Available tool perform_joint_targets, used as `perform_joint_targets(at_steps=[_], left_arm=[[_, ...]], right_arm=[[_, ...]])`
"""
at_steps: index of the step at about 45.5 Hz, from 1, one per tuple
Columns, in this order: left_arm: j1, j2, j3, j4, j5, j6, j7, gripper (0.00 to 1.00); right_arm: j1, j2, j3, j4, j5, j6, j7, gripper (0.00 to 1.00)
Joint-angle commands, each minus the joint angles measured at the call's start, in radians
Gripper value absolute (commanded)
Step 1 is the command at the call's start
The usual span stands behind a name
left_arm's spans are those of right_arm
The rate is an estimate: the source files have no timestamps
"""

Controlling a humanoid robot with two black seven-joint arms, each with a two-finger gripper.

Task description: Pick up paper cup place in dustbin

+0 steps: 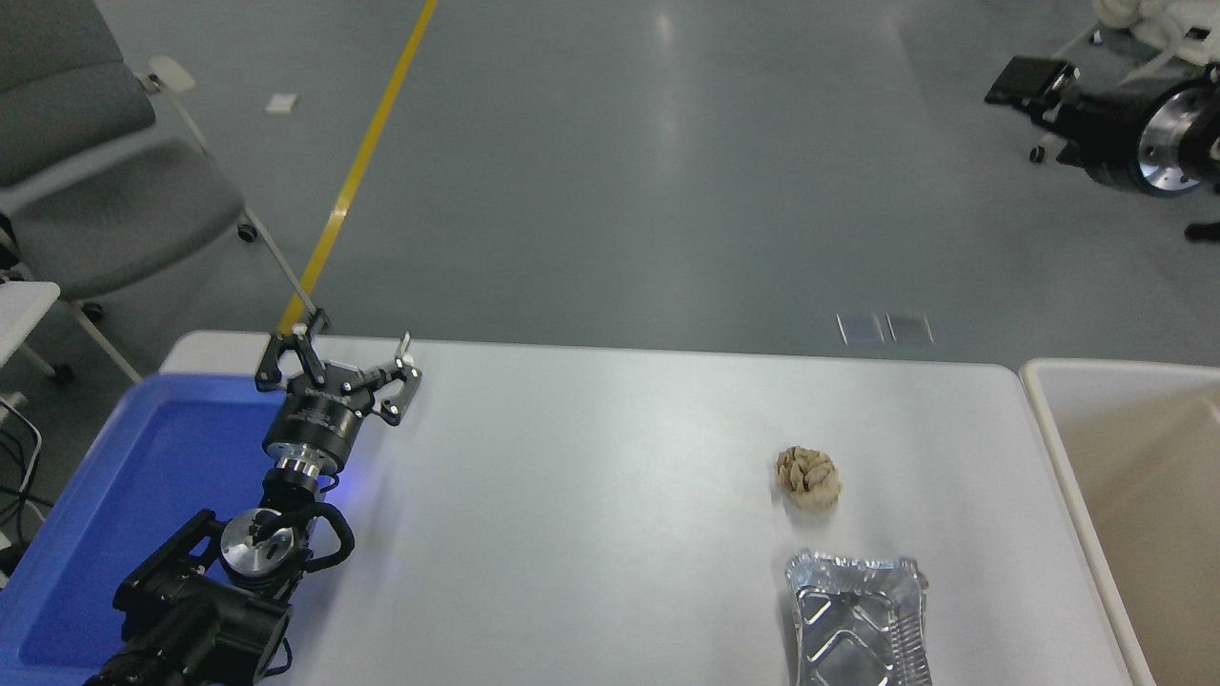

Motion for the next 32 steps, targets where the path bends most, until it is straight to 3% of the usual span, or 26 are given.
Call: perform_joint_targets(at_steps=[1, 19, 32], left_arm=[[0.000, 0.000, 0.000, 0.000, -0.002, 0.000, 0.000, 0.99], [0.000, 0.000, 0.000, 0.000, -0.002, 0.000, 0.000, 0.99], [0.000, 0.000, 0.000, 0.000, -0.002, 0.000, 0.000, 0.99]], right_arm=[[0.183, 0.118, -0.157, 0.183, -0.010, 0.166, 0.001, 1.00], [0.240, 0.315, -0.165, 0.284, -0.072, 0.375, 0.003, 1.00], [0.255, 0.352, -0.203, 0.329, -0.067, 0.511, 0.003, 1.00]])
